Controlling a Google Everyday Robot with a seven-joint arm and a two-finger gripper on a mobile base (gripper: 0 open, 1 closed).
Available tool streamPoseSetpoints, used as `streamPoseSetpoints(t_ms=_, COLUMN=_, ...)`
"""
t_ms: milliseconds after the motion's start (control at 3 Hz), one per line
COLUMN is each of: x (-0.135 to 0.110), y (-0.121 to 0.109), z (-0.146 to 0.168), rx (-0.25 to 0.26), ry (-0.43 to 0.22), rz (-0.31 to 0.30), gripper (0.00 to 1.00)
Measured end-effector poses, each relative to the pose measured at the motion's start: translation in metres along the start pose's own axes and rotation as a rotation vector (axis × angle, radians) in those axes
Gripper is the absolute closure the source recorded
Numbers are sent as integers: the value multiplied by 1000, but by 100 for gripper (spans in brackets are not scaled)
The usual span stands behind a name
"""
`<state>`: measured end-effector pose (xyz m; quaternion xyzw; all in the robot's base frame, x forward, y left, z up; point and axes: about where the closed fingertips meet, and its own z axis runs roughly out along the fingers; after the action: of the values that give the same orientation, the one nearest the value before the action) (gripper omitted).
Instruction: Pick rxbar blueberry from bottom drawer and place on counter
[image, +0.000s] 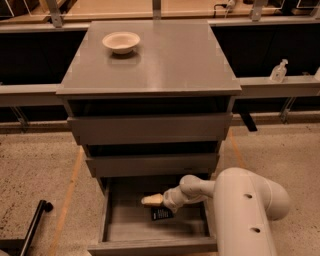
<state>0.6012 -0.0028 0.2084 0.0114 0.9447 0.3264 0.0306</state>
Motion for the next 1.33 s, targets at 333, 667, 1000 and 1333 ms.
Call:
streamPoseSetpoints(t_ms=333, x=0, y=-12, z=28, rx=14, ry=50, rz=17, gripper=0)
streamPoseSetpoints(t_ms=667, x=-1, y=-28, z=51, rx=33, ry=84, rz=43, gripper=0)
streamPoseSetpoints(t_ms=1000, x=-4, y=-42, z=66, rx=50, ry=101, rz=68, gripper=0)
streamPoseSetpoints(t_ms=1333, x=-4, y=-40, z=64, rx=50, ry=101, rz=68, gripper=0)
